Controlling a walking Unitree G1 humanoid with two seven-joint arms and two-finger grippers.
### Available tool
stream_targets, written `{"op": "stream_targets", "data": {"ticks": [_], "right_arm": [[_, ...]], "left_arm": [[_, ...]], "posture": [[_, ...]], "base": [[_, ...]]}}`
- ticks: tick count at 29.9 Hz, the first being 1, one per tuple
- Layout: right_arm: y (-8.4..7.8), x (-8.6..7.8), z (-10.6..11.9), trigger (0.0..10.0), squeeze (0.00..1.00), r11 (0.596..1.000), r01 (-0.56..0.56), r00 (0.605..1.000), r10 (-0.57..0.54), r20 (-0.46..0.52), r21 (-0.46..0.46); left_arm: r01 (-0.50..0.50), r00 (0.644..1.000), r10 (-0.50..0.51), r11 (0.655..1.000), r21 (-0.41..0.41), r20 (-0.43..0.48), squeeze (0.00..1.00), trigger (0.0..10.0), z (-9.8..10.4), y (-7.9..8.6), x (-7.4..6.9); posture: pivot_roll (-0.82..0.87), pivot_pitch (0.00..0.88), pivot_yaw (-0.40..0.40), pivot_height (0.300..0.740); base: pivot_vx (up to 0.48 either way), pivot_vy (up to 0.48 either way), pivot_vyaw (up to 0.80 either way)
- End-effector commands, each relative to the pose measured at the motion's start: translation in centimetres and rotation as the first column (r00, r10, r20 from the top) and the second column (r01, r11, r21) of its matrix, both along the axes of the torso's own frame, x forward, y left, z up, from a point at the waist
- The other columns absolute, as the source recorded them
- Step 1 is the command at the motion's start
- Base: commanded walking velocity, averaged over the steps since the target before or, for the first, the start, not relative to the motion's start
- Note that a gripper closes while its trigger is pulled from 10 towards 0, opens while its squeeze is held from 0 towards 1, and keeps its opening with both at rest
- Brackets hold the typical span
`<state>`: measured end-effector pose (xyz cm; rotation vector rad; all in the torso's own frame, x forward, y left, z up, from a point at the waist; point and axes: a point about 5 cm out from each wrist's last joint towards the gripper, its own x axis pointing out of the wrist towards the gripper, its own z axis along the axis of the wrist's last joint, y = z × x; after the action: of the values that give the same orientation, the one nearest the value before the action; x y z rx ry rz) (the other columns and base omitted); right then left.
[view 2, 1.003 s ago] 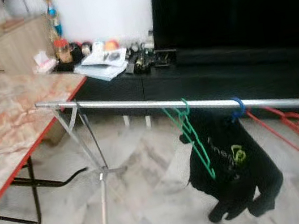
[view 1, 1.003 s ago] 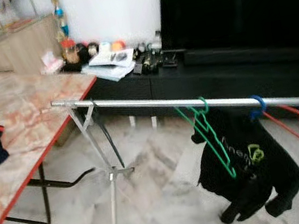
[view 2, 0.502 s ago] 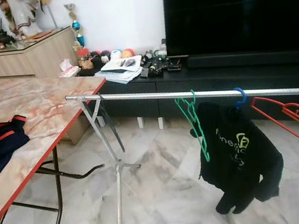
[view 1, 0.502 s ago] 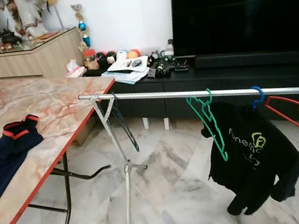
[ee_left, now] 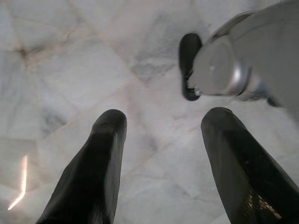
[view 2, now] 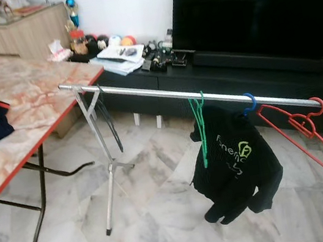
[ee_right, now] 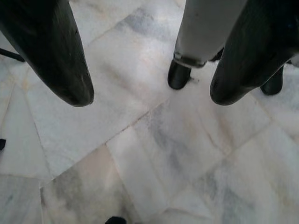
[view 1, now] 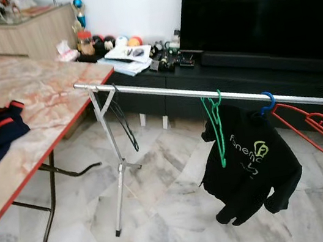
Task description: Hang hanger
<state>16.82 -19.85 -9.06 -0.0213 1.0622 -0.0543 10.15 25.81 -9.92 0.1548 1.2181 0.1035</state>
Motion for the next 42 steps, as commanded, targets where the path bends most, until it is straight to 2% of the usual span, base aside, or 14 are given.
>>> {"op": "stream_targets", "data": {"ticks": [1, 4, 6, 10, 13, 17, 19, 22, 25, 31, 42], "right_arm": [[-0.7, 0.5, 0.3, 10.0, 0.00, 0.999, 0.032, 0.999, -0.032, 0.015, -0.005], [-1.3, 0.9, 0.6, 10.0, 0.00, 0.998, 0.055, 0.998, -0.055, 0.026, -0.011], [-2.0, 1.2, 0.9, 10.0, 0.00, 0.991, 0.130, 0.990, -0.130, 0.052, -0.001], [-1.8, 1.2, 0.9, 10.0, 0.00, 0.987, 0.162, 0.985, -0.163, 0.064, 0.021], [-1.0, 1.4, 0.8, 10.0, 0.00, 0.985, 0.171, 0.983, -0.172, 0.060, 0.029], [0.4, 1.5, 0.6, 10.0, 0.00, 0.982, 0.181, 0.980, -0.185, 0.072, 0.059], [0.5, 1.5, 0.6, 10.0, 0.00, 0.981, 0.181, 0.980, -0.185, 0.072, 0.062], [0.7, 1.7, 0.7, 10.0, 0.00, 0.984, 0.165, 0.982, -0.171, 0.081, 0.074], [0.8, 1.9, 0.8, 10.0, 0.00, 0.980, 0.183, 0.978, -0.190, 0.082, 0.080], [1.5, 2.5, 1.0, 10.0, 0.00, 0.973, 0.201, 0.972, -0.213, 0.097, 0.116], [1.4, 2.1, 0.8, 10.0, 0.00, 0.977, 0.188, 0.977, -0.196, 0.087, 0.097]], "left_arm": [[-0.013, 1.000, 0.013, 1.000, -0.010, -0.013, 0.00, 10.0, -0.1, -0.2, 0.0], [-0.004, 1.000, 0.004, 1.000, -0.021, -0.014, 0.00, 10.0, -0.2, -0.8, 0.3], [0.065, 0.998, -0.066, 0.997, -0.031, -0.025, 0.00, 10.0, -0.3, -1.8, 0.7], [0.069, 0.998, -0.069, 0.997, -0.019, -0.016, 0.00, 10.0, -0.3, -1.9, 1.0], [0.050, 0.999, -0.050, 0.999, 0.006, 0.014, 0.00, 10.0, 0.0, -1.4, 1.7], [0.082, 0.996, -0.083, 0.996, 0.029, 0.037, 0.00, 10.0, 0.6, -0.6, 2.9], [0.086, 0.995, -0.088, 0.996, 0.034, 0.044, 0.00, 10.0, 0.8, -0.5, 3.2], [0.043, 0.994, -0.046, 0.999, 0.032, 0.100, 0.00, 10.0, 1.6, 0.3, 4.9], [0.043, 0.993, -0.048, 0.998, 0.039, 0.112, 0.00, 10.0, 2.0, 0.6, 5.5], [-0.004, 0.994, -0.001, 0.999, 0.045, 0.106, 0.00, 10.0, 2.3, 1.4, 5.7], [-0.009, 0.994, 0.006, 0.999, 0.036, 0.106, 0.00, 10.0, 2.1, 1.2, 5.4]], "posture": [[0.25, 0.000, -0.087, 0.740], [0.20, 0.000, -0.058, 0.740], [0.16, 0.000, -0.035, 0.740], [0.16, 0.000, -0.024, 0.740], [0.14, 0.000, -0.004, 0.740], [0.12, 0.000, -0.008, 0.740], [0.13, 0.000, -0.015, 0.740], [0.19, 0.000, -0.027, 0.740], [0.19, 0.000, -0.016, 0.740], [0.13, 0.000, 0.059, 0.740], [0.14, 0.000, 0.038, 0.740]], "base": [[0.000, 0.000, 0.00], [0.000, 0.000, 0.00], [0.000, 0.000, 0.00], [0.000, 0.000, 0.00], [0.000, 0.000, 0.00], [0.000, 0.000, 0.00], [0.000, 0.000, 0.00], [0.000, 0.000, 0.00], [0.000, 0.000, 0.00], [0.000, 0.000, -0.13], [0.000, 0.000, -0.73]]}}
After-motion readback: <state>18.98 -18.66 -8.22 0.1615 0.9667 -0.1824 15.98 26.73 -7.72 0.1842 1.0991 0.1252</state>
